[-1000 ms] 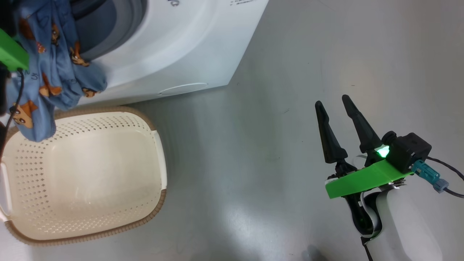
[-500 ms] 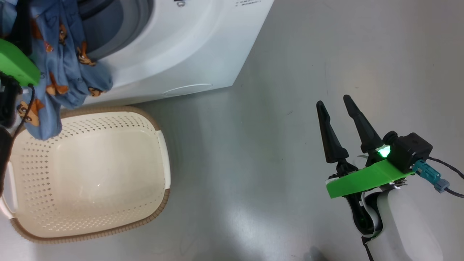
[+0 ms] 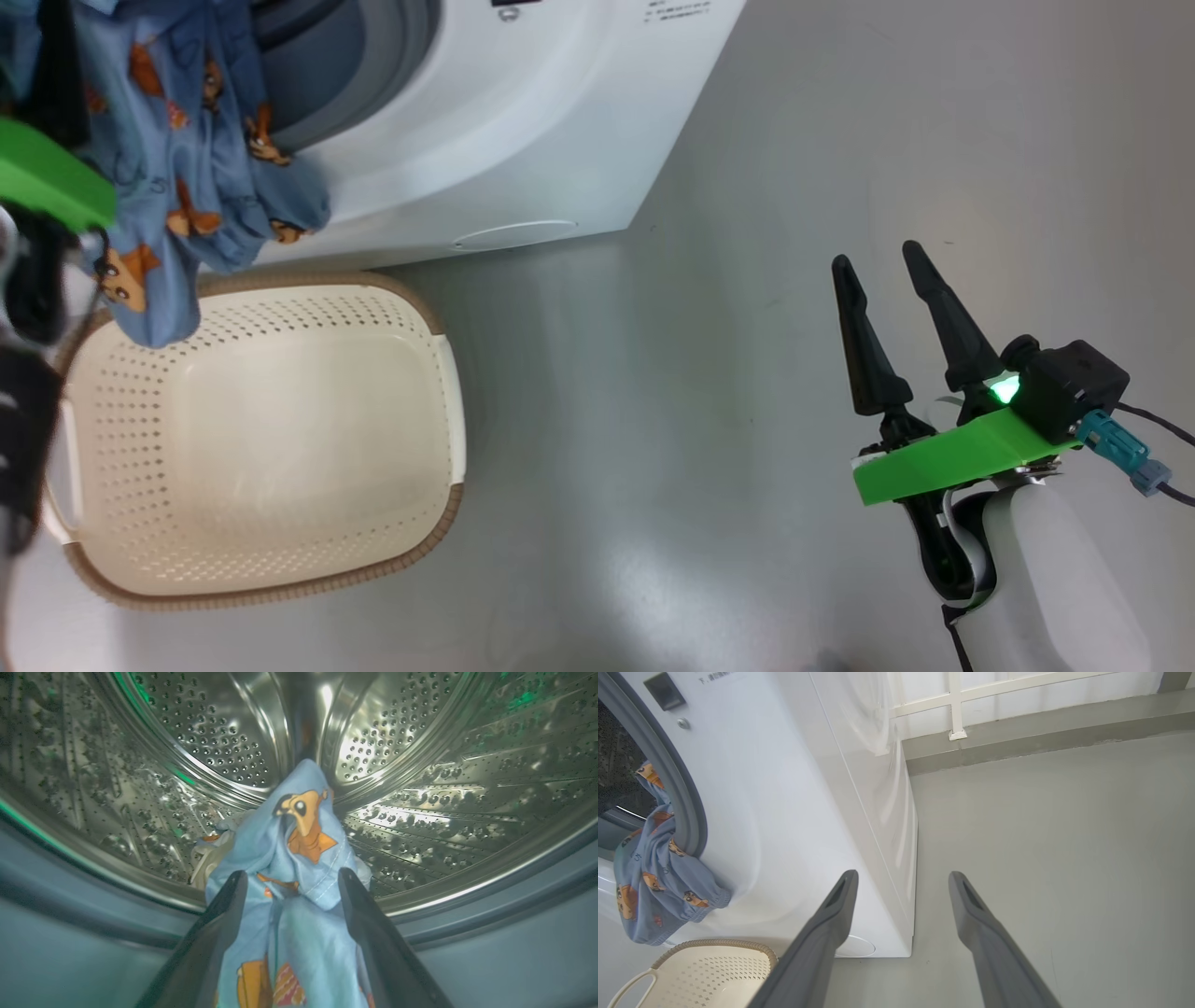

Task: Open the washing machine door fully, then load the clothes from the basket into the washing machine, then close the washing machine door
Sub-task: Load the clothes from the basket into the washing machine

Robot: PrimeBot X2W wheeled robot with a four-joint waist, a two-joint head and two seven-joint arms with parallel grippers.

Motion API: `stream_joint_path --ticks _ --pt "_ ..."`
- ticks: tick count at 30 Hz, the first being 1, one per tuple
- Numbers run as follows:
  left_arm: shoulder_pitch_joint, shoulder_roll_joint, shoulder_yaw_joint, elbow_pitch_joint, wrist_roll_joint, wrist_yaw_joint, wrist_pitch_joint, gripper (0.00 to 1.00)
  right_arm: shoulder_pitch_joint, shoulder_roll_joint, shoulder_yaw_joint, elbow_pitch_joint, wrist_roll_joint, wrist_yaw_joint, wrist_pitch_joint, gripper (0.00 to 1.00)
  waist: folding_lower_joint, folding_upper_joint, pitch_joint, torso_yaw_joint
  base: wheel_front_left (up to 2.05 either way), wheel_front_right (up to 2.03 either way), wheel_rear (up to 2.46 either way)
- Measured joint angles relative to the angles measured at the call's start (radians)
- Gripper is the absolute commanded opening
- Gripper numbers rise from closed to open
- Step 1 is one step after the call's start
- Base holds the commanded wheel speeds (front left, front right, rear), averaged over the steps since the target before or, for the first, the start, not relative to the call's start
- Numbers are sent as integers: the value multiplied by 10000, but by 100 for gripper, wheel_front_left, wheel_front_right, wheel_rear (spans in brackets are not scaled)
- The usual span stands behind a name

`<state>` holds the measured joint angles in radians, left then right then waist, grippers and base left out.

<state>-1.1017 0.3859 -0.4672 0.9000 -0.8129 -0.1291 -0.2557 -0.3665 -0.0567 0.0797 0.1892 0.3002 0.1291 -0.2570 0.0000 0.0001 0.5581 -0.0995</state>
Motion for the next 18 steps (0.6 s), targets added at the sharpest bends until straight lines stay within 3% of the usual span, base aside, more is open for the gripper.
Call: stream_joint_path --ticks 10,18 --pt "2873 -974 2775 -2341 2098 0 0 100 13 -61 -226 -10 -190 0 0 100 -1 0 -198 372 0 0 0" --pt "5476 -1448 4149 -4186 3267 0 2 100 216 -153 -295 -23 -198 0 0 100 0 -1 -382 501 0 0 0"
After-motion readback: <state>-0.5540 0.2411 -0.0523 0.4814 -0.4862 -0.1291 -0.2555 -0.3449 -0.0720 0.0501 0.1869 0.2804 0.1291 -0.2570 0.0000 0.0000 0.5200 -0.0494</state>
